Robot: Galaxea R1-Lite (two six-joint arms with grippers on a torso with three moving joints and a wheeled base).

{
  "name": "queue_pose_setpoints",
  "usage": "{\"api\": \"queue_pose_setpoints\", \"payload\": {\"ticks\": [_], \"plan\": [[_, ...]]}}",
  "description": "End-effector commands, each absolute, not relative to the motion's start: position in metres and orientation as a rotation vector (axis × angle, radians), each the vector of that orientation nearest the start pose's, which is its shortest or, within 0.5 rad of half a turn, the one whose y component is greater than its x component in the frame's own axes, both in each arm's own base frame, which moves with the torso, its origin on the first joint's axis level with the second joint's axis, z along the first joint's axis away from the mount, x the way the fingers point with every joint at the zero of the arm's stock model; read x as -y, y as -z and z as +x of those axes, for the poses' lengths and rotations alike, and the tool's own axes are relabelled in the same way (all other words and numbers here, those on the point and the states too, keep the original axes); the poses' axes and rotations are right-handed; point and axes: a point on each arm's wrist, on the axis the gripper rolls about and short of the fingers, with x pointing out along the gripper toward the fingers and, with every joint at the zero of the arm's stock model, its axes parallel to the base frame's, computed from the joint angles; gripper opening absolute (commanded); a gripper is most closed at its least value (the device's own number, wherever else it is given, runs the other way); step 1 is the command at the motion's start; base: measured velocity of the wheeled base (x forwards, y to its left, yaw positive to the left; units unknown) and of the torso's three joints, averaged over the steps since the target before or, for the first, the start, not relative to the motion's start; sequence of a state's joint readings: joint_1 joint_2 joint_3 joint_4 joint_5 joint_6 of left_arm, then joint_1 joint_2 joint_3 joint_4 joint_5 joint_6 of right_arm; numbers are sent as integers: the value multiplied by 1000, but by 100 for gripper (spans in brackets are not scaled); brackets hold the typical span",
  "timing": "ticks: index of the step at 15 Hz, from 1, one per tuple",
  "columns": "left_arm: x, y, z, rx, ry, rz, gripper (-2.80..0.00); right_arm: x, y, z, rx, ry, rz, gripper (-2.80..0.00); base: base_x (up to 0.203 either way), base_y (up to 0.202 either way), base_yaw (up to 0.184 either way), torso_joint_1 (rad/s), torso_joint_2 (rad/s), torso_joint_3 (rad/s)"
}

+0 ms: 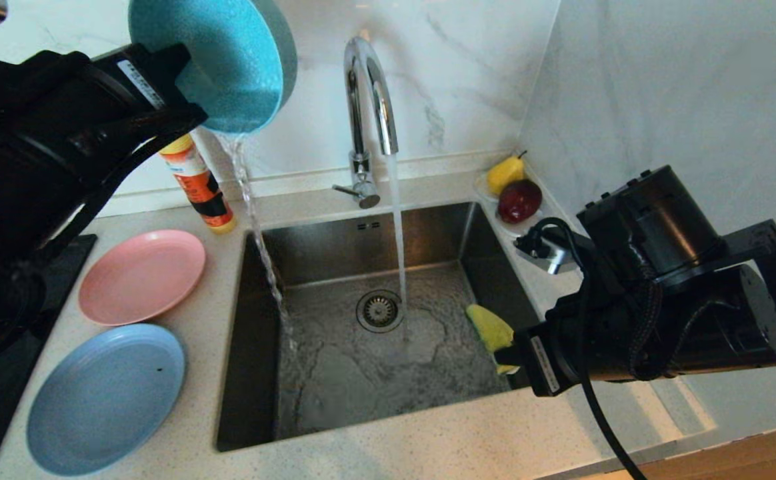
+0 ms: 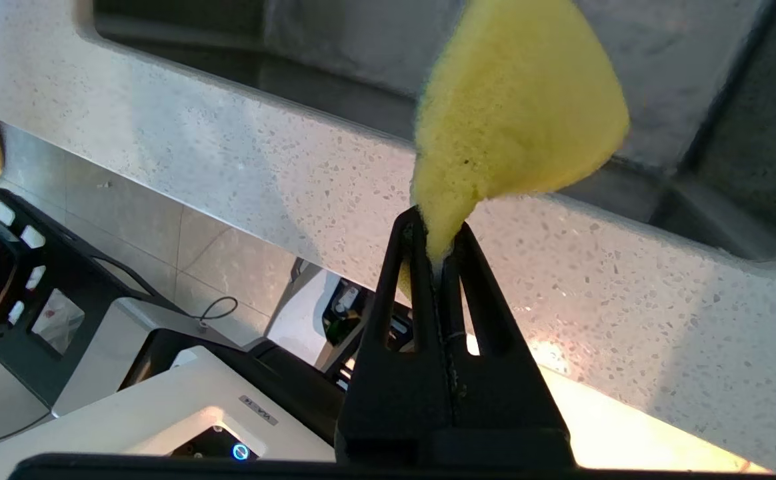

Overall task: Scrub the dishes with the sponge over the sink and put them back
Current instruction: Wash the bowl

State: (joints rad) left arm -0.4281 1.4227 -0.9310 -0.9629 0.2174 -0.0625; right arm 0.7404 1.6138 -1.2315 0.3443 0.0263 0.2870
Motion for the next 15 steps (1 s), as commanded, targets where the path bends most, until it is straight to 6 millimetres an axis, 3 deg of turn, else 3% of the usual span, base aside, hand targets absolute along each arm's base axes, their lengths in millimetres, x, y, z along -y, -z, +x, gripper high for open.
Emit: {"api": "queue_pose_setpoints", "payload": {"ticks": [1,5,9,12,15], "plan": [[88,-326,202,461,254,-211,-280,-188,-236,204,-795,-636,4,-280,0,0,0,0,0,0],[90,-320,205,401,266,-198,-280,-188,-245,199,-770,-663,14,-280,0,0,0,0,0,0],[92,-297,210,41,257,-95,-280,-189,-267,169,-710,-799,29,-280,0,0,0,0,0,0],[86,-293,196,-159,248,-75,-280,-191,-278,148,-678,-912,35,-280,0,0,0,0,0,0],[89,-272,187,-258,262,-27,-280,-192,-288,145,-667,-1020,73,-280,0,0,0,0,0,0]]}}
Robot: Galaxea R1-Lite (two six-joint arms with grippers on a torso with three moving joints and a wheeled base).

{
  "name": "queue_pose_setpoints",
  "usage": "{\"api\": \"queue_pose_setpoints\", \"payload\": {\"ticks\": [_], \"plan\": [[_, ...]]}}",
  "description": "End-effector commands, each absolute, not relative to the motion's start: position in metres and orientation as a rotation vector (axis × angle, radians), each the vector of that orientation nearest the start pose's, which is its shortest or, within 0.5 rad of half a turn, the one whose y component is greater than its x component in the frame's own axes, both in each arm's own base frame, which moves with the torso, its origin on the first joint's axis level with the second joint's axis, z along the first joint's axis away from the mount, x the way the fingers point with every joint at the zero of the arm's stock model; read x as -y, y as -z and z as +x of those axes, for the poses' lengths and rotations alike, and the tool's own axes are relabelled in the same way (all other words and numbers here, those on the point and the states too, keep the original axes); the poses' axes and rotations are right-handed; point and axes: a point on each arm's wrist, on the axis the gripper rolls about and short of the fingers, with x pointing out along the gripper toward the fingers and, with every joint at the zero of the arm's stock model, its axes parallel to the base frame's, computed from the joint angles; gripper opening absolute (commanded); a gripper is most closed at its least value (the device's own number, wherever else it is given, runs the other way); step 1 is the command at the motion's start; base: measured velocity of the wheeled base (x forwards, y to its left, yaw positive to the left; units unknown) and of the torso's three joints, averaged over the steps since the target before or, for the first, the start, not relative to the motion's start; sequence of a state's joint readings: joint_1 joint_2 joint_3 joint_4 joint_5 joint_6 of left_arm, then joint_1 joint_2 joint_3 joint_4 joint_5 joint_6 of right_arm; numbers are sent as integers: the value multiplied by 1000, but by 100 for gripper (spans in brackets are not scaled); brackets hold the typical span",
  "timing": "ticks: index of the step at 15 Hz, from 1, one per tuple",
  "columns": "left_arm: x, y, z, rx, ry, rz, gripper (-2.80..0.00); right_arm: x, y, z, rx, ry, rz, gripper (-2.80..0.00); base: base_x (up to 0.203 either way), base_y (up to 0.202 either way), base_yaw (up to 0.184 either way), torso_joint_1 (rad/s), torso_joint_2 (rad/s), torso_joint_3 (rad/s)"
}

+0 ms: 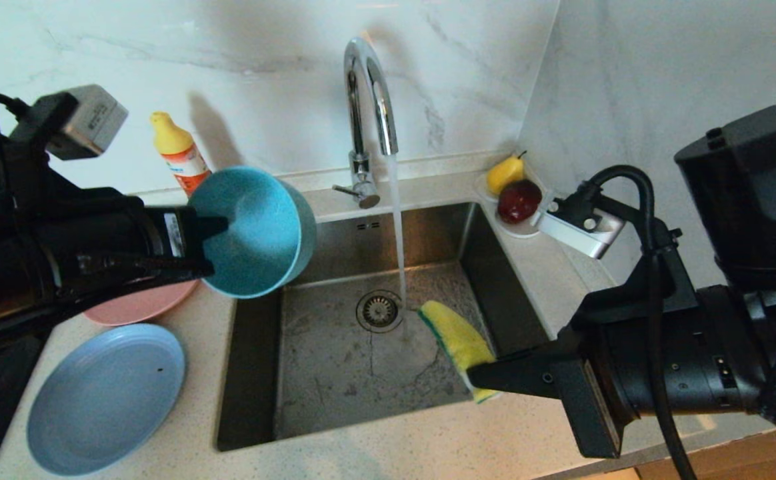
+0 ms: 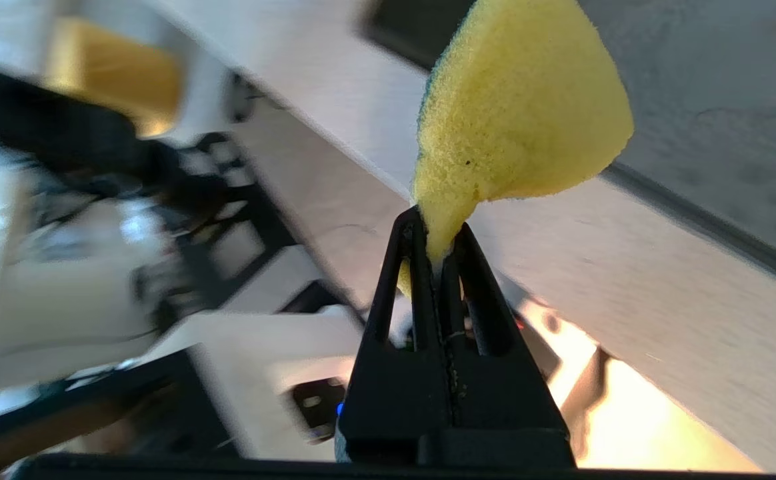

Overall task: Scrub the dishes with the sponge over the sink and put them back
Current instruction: Wash the bowl, then wipe the bowl

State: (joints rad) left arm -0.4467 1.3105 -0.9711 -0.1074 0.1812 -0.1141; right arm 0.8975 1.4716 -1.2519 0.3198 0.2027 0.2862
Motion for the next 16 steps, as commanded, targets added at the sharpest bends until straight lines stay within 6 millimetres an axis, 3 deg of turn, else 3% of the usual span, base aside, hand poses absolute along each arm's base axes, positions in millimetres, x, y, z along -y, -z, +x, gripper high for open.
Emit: {"api": "queue_pose_setpoints", "payload": {"ticks": [1,5,8,11,16], "plan": [[91,-266,183,-275,277,-6,-280,-192,-289,144,-674,-1056,80,-280,0,0,0,0,0,0],[103,-239,175,-330,346,75,-280,-198,-293,143,-686,-1104,85,-280,0,0,0,0,0,0],[128,-219,193,-297,284,97,-280,-213,-296,141,-705,-1137,80,-280,0,0,0,0,0,0],[146,-214,198,-225,258,107,-280,-238,-284,143,-759,-1162,46,-280,0,0,0,0,0,0],[162,-206,205,-197,241,104,-280,-266,-286,160,-790,-1148,83,-280,0,0,0,0,0,0]]}}
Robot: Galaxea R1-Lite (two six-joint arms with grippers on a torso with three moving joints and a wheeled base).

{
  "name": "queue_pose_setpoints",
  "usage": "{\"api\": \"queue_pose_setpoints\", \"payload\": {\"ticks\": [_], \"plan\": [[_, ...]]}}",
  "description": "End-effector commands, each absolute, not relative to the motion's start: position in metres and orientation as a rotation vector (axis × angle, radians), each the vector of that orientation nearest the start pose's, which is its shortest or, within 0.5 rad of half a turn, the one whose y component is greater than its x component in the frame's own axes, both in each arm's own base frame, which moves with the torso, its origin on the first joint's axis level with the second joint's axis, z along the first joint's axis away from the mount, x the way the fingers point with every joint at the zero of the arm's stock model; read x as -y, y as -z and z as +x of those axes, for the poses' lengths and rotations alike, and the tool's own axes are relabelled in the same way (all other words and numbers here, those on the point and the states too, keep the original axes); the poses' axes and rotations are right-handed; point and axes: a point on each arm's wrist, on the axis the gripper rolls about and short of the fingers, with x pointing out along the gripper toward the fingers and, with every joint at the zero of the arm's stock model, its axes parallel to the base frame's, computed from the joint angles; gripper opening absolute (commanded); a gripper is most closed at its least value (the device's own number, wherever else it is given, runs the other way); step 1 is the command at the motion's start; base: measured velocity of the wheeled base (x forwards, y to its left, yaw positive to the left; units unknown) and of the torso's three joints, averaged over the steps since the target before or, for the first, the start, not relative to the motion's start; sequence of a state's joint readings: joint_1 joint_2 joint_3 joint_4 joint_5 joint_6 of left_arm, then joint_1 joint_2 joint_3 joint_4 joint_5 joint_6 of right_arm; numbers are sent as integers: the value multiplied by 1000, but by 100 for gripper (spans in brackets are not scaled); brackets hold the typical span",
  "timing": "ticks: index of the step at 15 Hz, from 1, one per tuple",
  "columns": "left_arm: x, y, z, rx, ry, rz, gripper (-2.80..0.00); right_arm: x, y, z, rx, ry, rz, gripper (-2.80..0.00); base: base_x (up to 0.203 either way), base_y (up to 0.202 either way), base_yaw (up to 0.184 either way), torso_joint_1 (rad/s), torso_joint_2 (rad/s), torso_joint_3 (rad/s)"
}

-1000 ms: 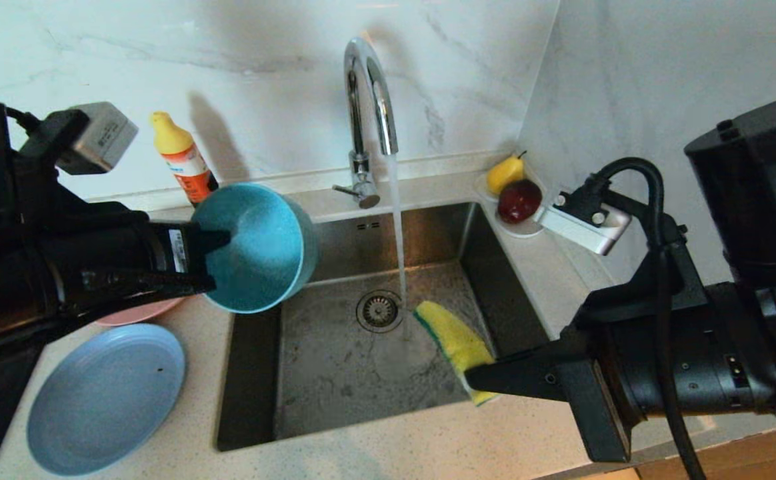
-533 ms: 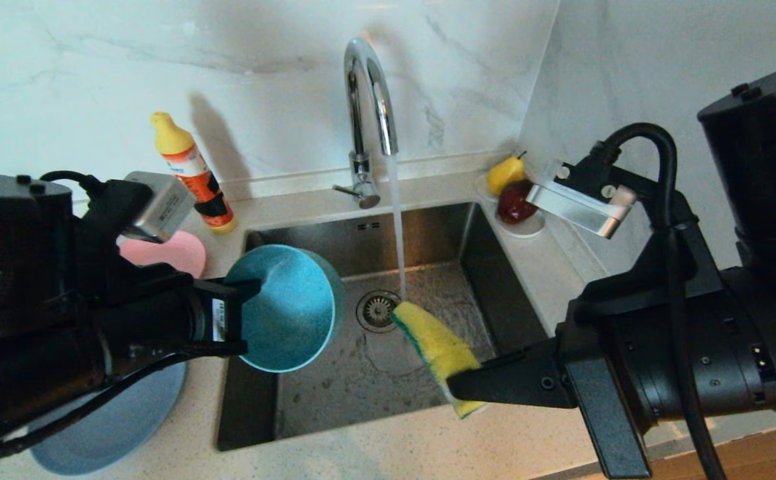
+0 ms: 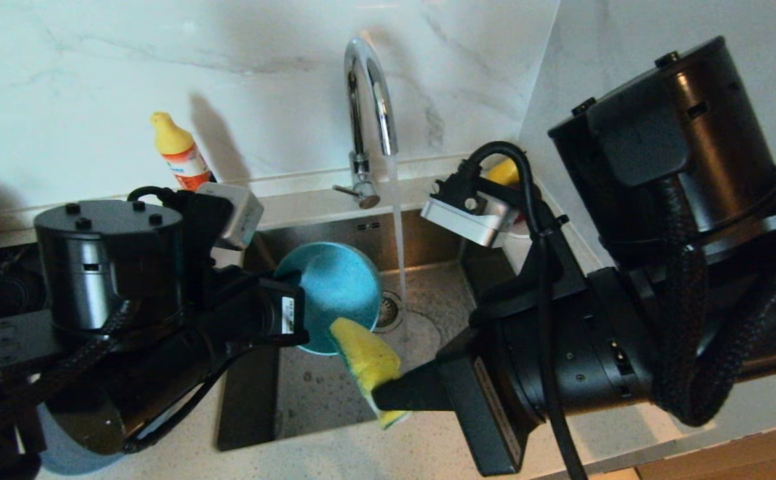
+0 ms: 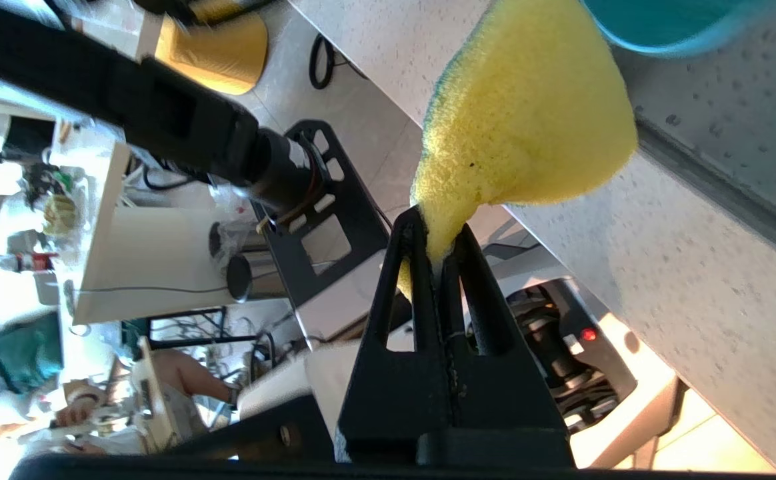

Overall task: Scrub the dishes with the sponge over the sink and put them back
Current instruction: Wipe the bowl

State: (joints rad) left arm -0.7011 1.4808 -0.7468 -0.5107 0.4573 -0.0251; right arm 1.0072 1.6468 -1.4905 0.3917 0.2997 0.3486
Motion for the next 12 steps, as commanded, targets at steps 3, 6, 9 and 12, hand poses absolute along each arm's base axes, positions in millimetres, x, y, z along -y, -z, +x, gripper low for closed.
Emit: {"api": "queue_pose_setpoints", "payload": {"ticks": [3,6,9,12], "plan": [[171,-200,207,-143,248,71,-280,-274,-280,165,-814,-1138,80,-280,0,0,0,0,0,0],[173,-198,201,-145,266,76,-280,-272,-280,180,-803,-1091,98,-280,0,0,0,0,0,0],[173,-194,199,-155,267,85,-280,-261,-281,198,-795,-1037,127,-280,0,0,0,0,0,0],[171,-193,195,-148,273,76,-280,-258,-282,204,-799,-1010,169,-280,0,0,0,0,0,0]]}}
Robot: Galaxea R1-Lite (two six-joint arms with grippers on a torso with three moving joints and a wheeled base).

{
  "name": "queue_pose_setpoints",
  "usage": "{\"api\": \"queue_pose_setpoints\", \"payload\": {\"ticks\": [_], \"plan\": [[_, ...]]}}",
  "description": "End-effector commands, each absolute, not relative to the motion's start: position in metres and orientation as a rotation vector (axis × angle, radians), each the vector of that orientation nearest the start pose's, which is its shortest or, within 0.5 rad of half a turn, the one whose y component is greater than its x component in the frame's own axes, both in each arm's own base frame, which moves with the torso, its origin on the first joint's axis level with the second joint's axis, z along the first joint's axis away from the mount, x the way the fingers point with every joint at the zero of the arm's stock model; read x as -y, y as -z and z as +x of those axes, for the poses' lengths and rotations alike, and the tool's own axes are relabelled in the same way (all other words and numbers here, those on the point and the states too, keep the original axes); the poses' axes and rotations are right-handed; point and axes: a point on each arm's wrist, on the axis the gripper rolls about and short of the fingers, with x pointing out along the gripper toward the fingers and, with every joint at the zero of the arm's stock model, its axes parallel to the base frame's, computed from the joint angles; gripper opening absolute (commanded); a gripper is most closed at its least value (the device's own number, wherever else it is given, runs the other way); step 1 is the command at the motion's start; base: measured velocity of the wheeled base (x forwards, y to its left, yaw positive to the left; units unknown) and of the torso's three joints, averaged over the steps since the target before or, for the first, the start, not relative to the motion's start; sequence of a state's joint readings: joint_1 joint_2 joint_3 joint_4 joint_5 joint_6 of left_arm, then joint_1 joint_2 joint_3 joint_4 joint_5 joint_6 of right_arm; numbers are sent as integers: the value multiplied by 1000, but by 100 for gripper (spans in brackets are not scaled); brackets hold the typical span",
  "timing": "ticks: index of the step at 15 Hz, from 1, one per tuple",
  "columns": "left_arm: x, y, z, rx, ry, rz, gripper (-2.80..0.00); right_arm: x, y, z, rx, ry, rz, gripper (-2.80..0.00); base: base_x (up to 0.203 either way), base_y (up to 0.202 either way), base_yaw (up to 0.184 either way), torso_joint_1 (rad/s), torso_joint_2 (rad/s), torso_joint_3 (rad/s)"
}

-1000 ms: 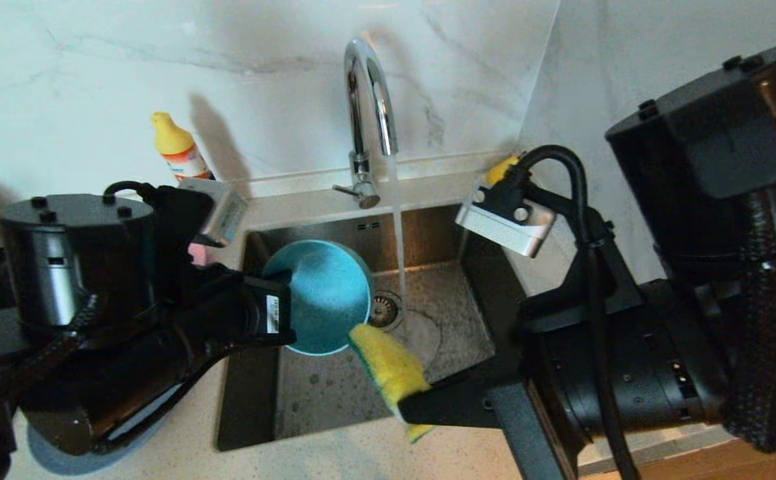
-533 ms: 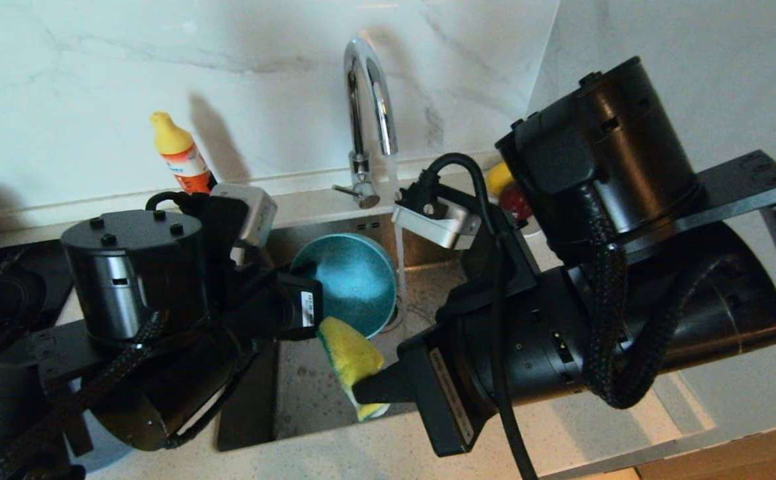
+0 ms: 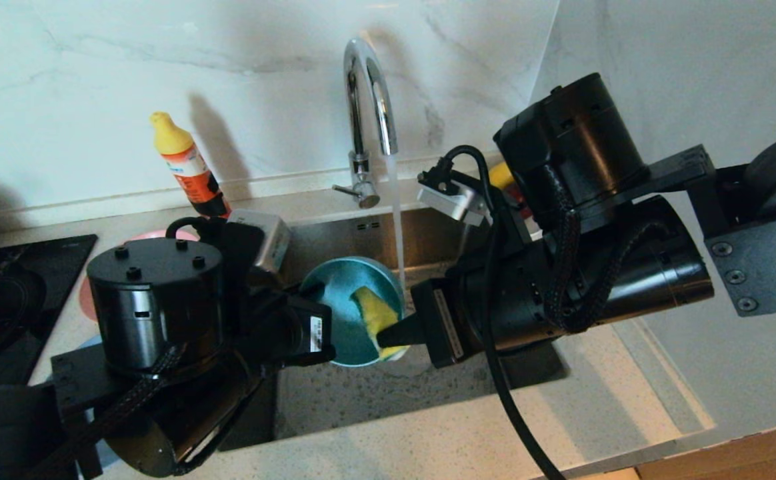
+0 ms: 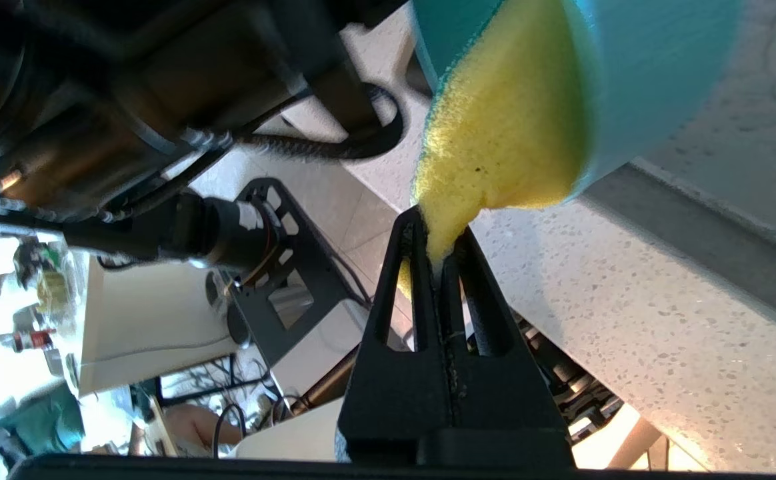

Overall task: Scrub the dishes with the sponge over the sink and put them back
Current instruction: Wipe the bowl

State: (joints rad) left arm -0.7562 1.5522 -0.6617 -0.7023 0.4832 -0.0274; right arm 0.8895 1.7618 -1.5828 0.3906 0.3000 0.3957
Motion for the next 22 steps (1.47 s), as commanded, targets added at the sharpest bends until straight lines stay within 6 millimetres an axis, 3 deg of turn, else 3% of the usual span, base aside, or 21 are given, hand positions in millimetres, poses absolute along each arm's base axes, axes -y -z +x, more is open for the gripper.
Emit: {"api": "queue_pose_setpoints", "payload": {"ticks": [1,8,12,16,22], "plan": [[171,-193,193,-138,280,74,-280,-259,-282,205,-799,-1010,169,-280,0,0,0,0,0,0],[173,-183,181,-158,322,115,-280,-274,-274,217,-814,-1005,163,-280,0,0,0,0,0,0],[173,-185,179,-154,328,112,-280,-274,-286,219,-769,-1015,179,-280,0,0,0,0,0,0],[173,-186,179,-147,326,107,-280,-258,-306,226,-733,-984,200,-280,0,0,0,0,0,0],[171,-192,178,-131,322,82,-280,-243,-296,222,-831,-927,178,-280,0,0,0,0,0,0]]}}
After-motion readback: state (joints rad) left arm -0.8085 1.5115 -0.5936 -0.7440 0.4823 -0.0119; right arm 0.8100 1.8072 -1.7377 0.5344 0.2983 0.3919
